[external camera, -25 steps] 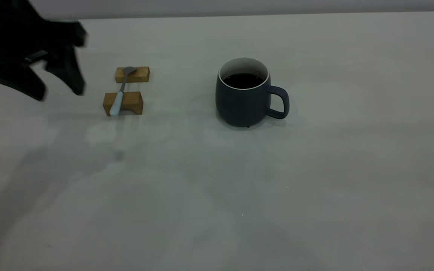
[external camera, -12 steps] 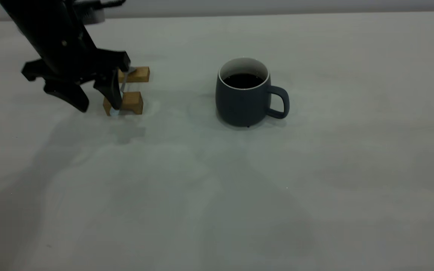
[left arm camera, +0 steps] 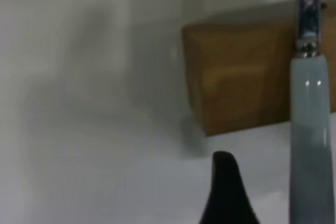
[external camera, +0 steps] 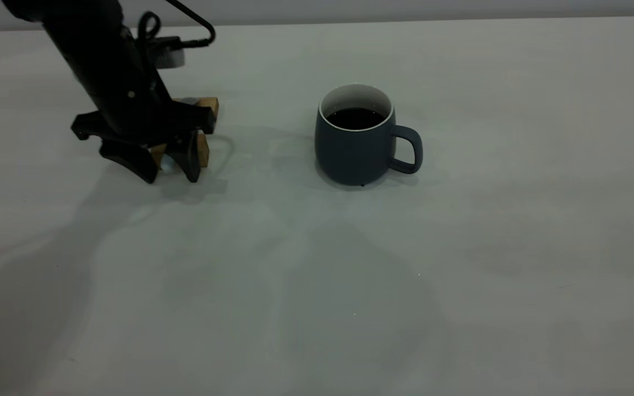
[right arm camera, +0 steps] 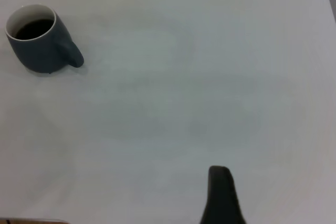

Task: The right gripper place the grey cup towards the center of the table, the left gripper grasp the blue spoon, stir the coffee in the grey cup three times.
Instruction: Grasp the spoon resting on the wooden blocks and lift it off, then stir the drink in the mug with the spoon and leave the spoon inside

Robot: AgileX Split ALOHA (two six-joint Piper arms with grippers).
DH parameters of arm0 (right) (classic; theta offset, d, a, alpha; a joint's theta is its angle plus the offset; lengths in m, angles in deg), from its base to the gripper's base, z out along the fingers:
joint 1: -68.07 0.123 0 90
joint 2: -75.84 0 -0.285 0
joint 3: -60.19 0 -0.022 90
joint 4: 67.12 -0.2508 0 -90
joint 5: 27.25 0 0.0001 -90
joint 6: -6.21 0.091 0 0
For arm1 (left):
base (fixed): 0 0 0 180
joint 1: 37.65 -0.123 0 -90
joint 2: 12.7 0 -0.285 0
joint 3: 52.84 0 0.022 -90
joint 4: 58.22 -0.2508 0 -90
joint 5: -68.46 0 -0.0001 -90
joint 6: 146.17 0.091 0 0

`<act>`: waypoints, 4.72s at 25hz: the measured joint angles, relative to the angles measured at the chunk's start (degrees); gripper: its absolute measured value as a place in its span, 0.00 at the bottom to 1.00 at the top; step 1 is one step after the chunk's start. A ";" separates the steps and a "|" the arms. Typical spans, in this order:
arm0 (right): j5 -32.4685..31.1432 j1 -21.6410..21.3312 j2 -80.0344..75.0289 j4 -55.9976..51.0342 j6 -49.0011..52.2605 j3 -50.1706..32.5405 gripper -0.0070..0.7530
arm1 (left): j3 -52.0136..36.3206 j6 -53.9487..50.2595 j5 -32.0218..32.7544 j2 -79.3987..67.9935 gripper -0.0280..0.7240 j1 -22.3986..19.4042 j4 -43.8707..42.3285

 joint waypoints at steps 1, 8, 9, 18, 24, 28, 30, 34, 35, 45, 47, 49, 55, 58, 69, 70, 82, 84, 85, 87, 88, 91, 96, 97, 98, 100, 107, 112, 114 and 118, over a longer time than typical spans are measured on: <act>0.00 0.00 0.00 0.00 0.00 0.00 0.77 | 0.15 0.00 0.00 -0.22 0.76 0.02 0.00; 0.00 0.00 0.00 0.00 0.00 0.00 0.77 | 0.84 -0.42 0.89 -0.34 0.28 0.02 0.03; 0.00 0.00 0.00 0.00 0.00 0.00 0.77 | 0.90 -0.41 1.04 -0.34 0.23 0.02 0.03; 0.00 0.00 0.00 0.00 0.00 0.00 0.77 | 4.78 -5.21 11.61 8.01 0.22 0.02 -0.02; 0.00 0.00 0.00 0.00 0.00 0.00 0.77 | 13.62 -11.66 31.34 13.20 0.22 -0.03 10.30; 0.00 0.00 0.00 0.00 0.00 0.00 0.77 | 16.67 -22.69 40.10 13.45 0.22 0.02 21.82; 0.00 0.00 0.00 0.00 0.00 0.00 0.77 | 16.94 -26.97 42.98 13.45 0.22 0.02 26.52; 0.00 0.00 0.00 0.00 0.00 0.00 0.77 | 16.99 -34.89 43.96 12.65 0.22 0.02 41.13; 0.00 0.00 0.00 0.00 0.00 0.00 0.77 | 16.99 -36.94 43.96 12.17 0.22 0.02 45.02; 0.00 0.00 0.00 0.00 0.00 0.00 0.77 | 16.99 -44.14 43.17 4.80 0.22 2.05 63.11; 0.00 0.00 0.00 0.00 0.00 0.00 0.77 | 16.99 -45.56 42.11 2.94 0.22 2.96 64.63; 0.00 0.00 0.00 0.00 0.00 0.00 0.77 | 16.99 -46.77 41.30 0.72 0.22 3.67 66.96; 0.00 0.00 0.00 0.00 0.00 0.00 0.77 | 17.04 -47.09 37.63 -4.24 0.22 4.62 72.24; 0.00 0.00 0.00 0.00 0.00 0.00 0.77 | 17.04 -45.98 35.10 -5.80 0.22 4.62 73.21; 0.00 0.00 0.00 0.00 0.00 0.00 0.77 | 17.04 -34.37 32.85 -6.95 0.22 5.43 78.73; 0.00 0.00 0.00 0.00 0.00 0.00 0.77 | 17.04 -34.92 33.89 -7.25 0.22 5.60 79.21; 0.00 0.00 0.00 0.00 0.00 0.00 0.77 | 17.04 -48.83 33.73 -7.56 0.22 5.44 71.22; 0.00 0.00 0.00 0.00 0.00 0.00 0.77 | 17.04 -46.88 31.34 -7.26 0.22 5.18 70.91; 0.00 0.00 0.00 0.00 0.00 0.00 0.77 | 17.04 -44.95 29.98 -7.08 0.22 5.07 70.98; 0.00 0.00 0.00 0.00 0.00 0.00 0.77 | 17.04 -40.74 28.41 -6.87 0.22 4.96 72.09; 0.00 0.00 0.00 0.00 0.00 0.00 0.77 | 17.04 -39.04 28.18 -6.82 0.22 4.96 72.88; 0.00 0.00 0.00 0.00 0.00 0.00 0.77 | 17.04 -36.12 28.41 -6.82 0.22 5.17 74.61; 0.00 0.00 0.00 0.00 0.00 0.00 0.77 | 17.04 -36.73 32.54 -6.82 0.22 6.11 75.52; 0.00 0.00 0.00 0.00 0.00 0.00 0.77 | 17.04 -37.23 33.61 -6.82 0.22 6.25 75.46; 0.00 0.00 0.00 0.00 0.00 0.00 0.77 | 17.04 -38.05 34.64 -6.82 0.22 6.30 75.06; 0.00 0.00 0.00 0.00 0.00 0.00 0.77 | 17.04 -40.06 36.88 -6.82 0.22 6.30 73.59; 0.00 0.00 0.00 0.00 0.00 0.00 0.77 | 17.04 -46.37 35.48 -6.82 0.22 4.93 65.77; 0.00 0.00 0.00 0.00 0.00 0.00 0.77 | 17.04 -40.25 32.10 -6.82 0.21 3.76 66.41; 0.00 0.00 0.00 0.00 0.00 0.00 0.77 | 17.04 -36.79 31.18 -6.82 0.21 3.76 68.36; 0.00 0.00 0.00 0.00 0.00 0.00 0.77 | 17.04 -32.82 30.93 -6.82 0.21 3.87 73.30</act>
